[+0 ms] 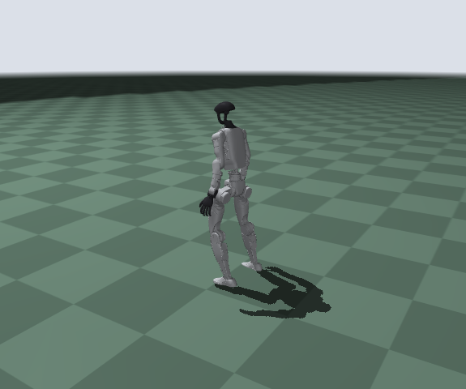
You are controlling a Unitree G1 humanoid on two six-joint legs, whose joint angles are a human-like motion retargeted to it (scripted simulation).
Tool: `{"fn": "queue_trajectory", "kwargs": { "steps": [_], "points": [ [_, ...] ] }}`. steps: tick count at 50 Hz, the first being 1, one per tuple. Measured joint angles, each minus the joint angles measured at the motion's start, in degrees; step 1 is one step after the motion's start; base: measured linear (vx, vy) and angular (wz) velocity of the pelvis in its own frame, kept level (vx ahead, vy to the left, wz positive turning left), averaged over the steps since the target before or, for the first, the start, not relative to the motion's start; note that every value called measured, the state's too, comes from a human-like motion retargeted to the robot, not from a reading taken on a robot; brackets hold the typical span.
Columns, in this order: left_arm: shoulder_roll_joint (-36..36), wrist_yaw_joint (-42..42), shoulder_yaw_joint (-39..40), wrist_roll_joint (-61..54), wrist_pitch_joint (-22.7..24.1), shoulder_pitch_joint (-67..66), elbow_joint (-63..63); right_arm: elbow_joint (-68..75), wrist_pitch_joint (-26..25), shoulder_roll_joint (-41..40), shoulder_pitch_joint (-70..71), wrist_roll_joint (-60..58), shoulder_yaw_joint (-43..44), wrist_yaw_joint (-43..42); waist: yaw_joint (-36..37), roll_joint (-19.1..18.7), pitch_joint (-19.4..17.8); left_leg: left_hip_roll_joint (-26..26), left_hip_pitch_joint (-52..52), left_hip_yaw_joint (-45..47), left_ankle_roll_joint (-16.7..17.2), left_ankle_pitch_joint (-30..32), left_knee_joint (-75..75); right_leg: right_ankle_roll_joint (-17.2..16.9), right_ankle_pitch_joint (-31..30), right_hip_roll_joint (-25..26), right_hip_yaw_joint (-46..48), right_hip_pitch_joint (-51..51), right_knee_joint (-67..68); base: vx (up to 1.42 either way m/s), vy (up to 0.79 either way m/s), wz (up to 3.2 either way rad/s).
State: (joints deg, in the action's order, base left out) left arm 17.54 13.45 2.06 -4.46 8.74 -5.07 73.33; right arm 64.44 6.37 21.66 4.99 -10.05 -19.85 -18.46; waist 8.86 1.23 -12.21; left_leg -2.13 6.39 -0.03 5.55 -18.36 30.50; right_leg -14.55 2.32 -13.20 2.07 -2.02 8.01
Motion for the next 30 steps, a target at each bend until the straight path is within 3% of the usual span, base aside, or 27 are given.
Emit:
{"fn": "queue_trajectory", "kwargs": {
  "steps": [5, 8, 12, 17, 21, 23, 25, 30],
  "points": [
    [-1.76, -2.36, 1.96, 0.84, -0.83, -2.12, 1.67, -1.73, 0.58, -0.25, 0.01, 3.35, 3.05, 1.19, 2.81, -1.4, 1.21, 6.64, -1.3, 1.18, 0.28, -2.03, -8.35, -0.45, -1.76, 5.34, -0.03, 0.38, -3.17, 0.01, -0.32, -0.22],
    [-1.0, -2.64, 2.4, 1.27, -0.7, -1.5, 2.29, -2.33, 1.13, -1.25, 0.19, 4.27, 2.31, 1.62, 4.6, -0.96, 1.12, 9.34, -2.27, -3.63, -0.11, 1.27, -14.95, -0.45, -1.9, 7.76, 0.36, 0.62, -3.55, 0.01, -0.27, -0.19],
    [1.48, -2.42, 2.49, 1.79, -1.07, 0.4, 1.68, -4.2, 1.48, -3.07, 1.09, 3.7, -1.73, 1.69, 5.22, 1.42, 0.98, 8.87, -2.33, -8.41, 0.34, 6.85, -18.96, -0.45, -2.1, 10.51, 0.83, 0.78, -4.66, 0.0, -0.26, -0.05],
    [5.78, -2.85, 0.21, 1.47, -1.43, 3.38, -1.2, -10.22, 1.92, -4.61, 3.35, 1.59, -7.24, 2.7, 3.95, 4.88, -0.82, 5.25, -3.55, -7.92, 1.29, 8.08, -20.67, 0.77, 0.73, 12.63, 3.22, 0.03, -2.14, -0.02, -0.23, -0.06],
    [8.79, -4.09, -2.73, 3.57, -2.32, 5.62, -3.62, -15.22, 1.77, -4.54, 5.15, -0.68, -9.34, 3.04, 3.32, 5.32, -1.3, 1.95, -3.64, -6.55, 1.55, 8.17, -20.58, 3.21, 3.77, 10.36, 12.47, -2.61, 4.74, -0.02, -0.2, -0.41],
    [10.06, -5.16, -4.07, 4.37, -2.5, 6.69, -4.93, -17.15, 2.83, -5.36, 5.64, 6.34, -7.44, 4.28, 3.2, 5.17, -1.15, 0.62, -3.28, -5.82, 1.5, 7.98, -19.95, 4.39, 4.06, 7.86, 15.85, -3.88, 7.54, 0.01, -0.19, -0.49],
    [11.13, -5.23, -5.14, 6.61, -2.3, 7.27, -6.18, -18.06, 1.74, -4.11, 6.01, -1.22, -9.49, 3.99, 3.27, 4.87, -0.76, -0.41, -3.35, -5.11, 1.57, 7.8, -19.74, 4.59, 3.49, 5.63, 15.68, -4.64, 8.44, 0.03, -0.19, -0.42],
    [13.3, -4.37, -6.52, 8.71, -0.7, 6.43, -9.59, -19.34, 1.59, -3.36, 3.55, -2.22, -8.51, 3.16, 2.92, 4.13, 1.12, -2.16, -4.58, -3.62, 2.38, 7.16, -20.26, 2.26, 2.98, 0.89, 9.09, -5.31, 6.54, 0.07, -0.22, -0.32]
  ]
}}
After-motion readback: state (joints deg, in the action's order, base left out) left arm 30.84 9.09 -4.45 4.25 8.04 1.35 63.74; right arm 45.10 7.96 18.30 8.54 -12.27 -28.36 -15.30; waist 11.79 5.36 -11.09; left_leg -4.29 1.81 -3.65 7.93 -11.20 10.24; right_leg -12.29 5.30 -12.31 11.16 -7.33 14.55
